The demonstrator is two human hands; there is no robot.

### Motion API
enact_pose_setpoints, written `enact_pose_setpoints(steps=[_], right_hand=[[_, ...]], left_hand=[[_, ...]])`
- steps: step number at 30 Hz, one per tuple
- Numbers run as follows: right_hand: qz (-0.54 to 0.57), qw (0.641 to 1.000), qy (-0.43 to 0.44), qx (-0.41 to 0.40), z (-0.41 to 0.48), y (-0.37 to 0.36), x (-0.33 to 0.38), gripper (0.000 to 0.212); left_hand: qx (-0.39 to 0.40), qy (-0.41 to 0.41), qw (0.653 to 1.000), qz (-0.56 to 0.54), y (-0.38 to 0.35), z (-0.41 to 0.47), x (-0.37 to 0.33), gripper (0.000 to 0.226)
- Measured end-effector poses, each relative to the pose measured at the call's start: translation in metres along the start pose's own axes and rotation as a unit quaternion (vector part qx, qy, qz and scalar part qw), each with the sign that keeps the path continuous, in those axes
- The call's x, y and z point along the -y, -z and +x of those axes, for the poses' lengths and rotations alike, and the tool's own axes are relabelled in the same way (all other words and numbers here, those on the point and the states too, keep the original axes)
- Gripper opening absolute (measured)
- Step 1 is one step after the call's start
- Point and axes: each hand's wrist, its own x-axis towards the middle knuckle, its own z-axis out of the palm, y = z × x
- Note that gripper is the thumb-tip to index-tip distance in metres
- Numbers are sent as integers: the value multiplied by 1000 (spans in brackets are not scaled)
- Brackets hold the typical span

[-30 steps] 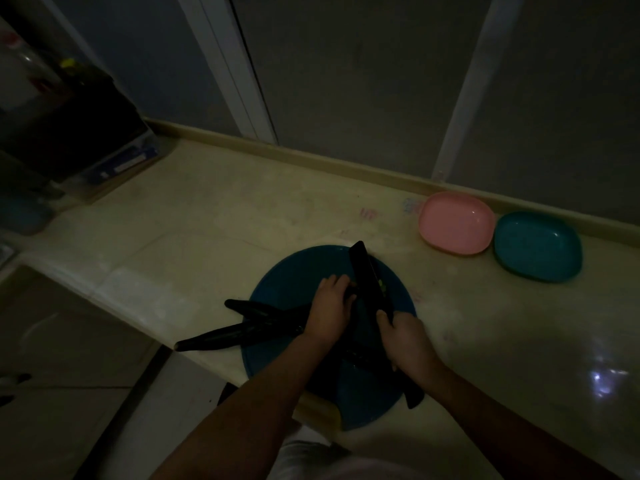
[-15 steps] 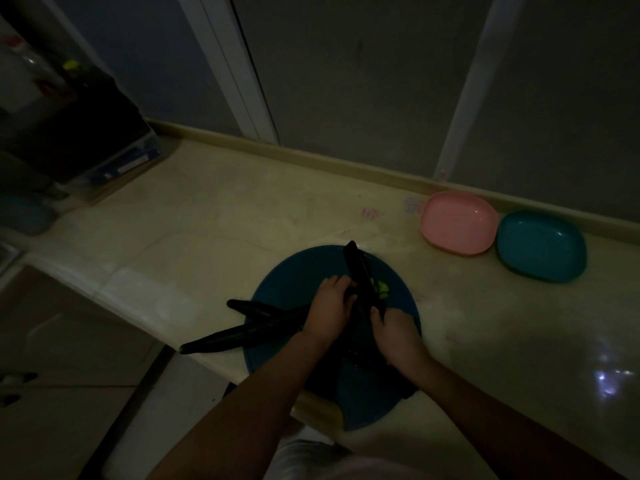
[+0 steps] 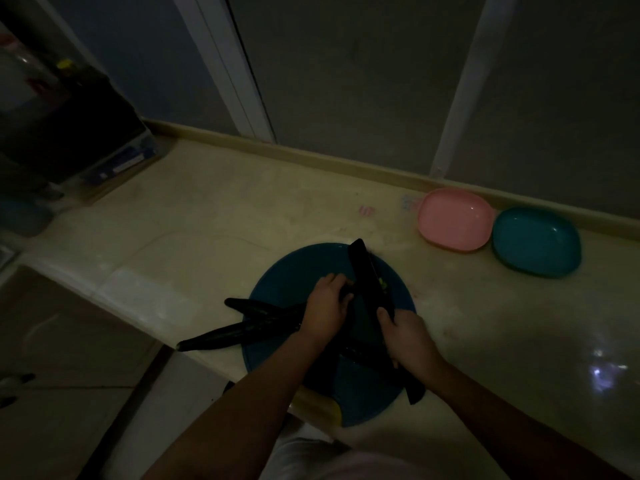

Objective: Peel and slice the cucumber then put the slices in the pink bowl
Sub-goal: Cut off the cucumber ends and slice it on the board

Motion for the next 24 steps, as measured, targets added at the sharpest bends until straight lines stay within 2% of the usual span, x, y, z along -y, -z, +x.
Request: enact_pose_setpoints(steps=[12, 24], right_hand=[[47, 999, -19, 11, -2, -3, 4, 43], [-2, 1000, -11, 4, -1, -10, 11, 45]], left_hand=[[-2, -4, 1000, -3, -1, 0, 1, 18], [-2, 7, 1000, -12, -2, 0, 2, 17]])
